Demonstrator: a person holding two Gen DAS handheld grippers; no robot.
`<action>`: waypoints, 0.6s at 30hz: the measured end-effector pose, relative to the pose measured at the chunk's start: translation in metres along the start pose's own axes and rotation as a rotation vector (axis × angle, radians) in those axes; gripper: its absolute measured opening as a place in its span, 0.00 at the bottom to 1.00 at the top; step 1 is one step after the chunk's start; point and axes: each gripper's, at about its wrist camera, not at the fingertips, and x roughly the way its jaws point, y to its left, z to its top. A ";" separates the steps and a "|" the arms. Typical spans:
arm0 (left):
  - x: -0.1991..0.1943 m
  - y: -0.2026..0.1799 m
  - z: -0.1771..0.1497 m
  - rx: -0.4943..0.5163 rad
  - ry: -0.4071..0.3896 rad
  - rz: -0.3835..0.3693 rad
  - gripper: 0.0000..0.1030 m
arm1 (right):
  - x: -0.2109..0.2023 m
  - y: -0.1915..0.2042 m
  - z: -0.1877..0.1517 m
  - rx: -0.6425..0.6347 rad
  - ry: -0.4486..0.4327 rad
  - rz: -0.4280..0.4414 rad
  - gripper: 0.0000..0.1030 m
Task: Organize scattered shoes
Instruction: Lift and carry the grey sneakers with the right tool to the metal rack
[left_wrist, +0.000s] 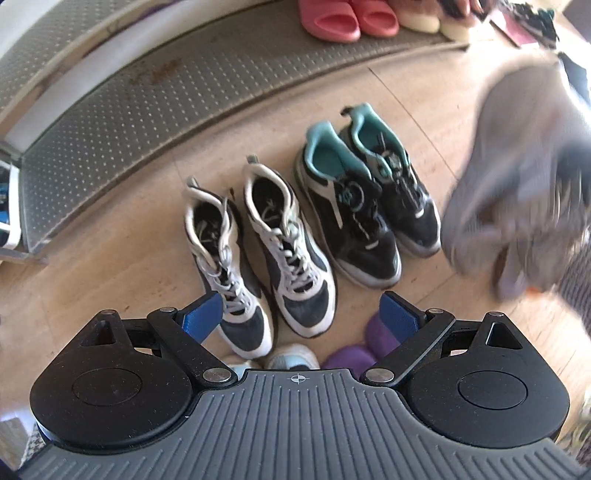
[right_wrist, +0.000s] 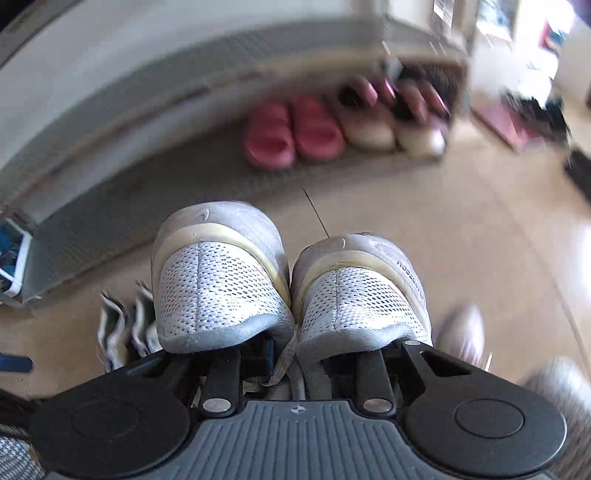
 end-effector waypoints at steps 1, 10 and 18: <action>-0.002 0.003 0.005 -0.017 -0.004 -0.016 0.92 | -0.003 0.009 0.020 -0.033 -0.026 0.008 0.24; 0.009 0.028 0.023 -0.054 0.034 0.001 0.92 | 0.028 0.087 0.257 -0.187 -0.263 -0.008 0.52; 0.006 0.029 0.030 -0.066 0.016 -0.013 0.92 | 0.035 0.050 0.264 -0.059 -0.453 0.024 0.83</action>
